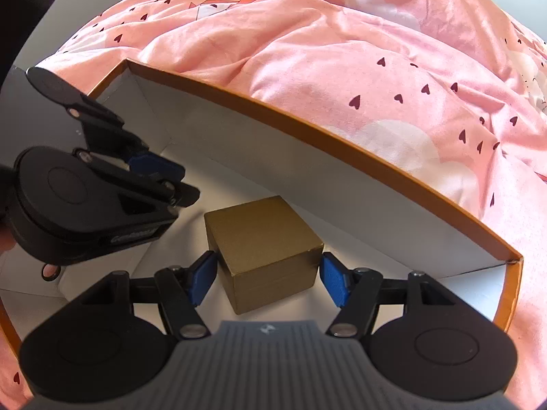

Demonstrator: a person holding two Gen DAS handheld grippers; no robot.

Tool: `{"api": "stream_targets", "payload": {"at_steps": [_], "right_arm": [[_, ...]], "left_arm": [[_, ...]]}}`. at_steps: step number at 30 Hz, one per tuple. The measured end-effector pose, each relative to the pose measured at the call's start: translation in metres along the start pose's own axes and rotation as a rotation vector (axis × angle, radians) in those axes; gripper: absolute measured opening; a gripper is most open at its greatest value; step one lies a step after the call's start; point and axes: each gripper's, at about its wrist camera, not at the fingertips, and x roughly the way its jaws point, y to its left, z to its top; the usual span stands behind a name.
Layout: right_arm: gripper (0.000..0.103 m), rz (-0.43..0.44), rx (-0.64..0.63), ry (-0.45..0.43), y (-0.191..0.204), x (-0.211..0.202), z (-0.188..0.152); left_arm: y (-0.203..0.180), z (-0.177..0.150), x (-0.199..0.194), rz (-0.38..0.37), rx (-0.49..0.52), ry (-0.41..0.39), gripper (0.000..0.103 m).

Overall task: Organize objects
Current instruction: 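Lower the cream box into the shoebox and open the left gripper, then place the brown cube box in the shoebox corner and open the right gripper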

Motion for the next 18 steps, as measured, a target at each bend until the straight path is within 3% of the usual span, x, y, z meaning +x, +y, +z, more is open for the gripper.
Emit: {"api": "stream_targets", "payload": {"at_steps": [8,11,15,18], "right_arm": [[0.067,0.052,0.113,0.007,-0.008,-0.002,-0.001],[0.067,0.094,0.19,0.012,-0.015,-0.001,0.0],[0.067,0.117,0.276,0.015,-0.017,0.003,0.004],[0.067,0.13,0.322,0.008,-0.015,0.005,0.007]], "left_arm": [[0.004,-0.002,-0.002,-0.005,-0.012,0.033,0.014],[0.005,-0.005,-0.013,-0.011,-0.008,-0.042,0.014],[0.011,-0.008,-0.039,0.03,-0.018,-0.146,0.015],[0.014,-0.01,-0.055,0.076,0.009,-0.181,0.015]]}}
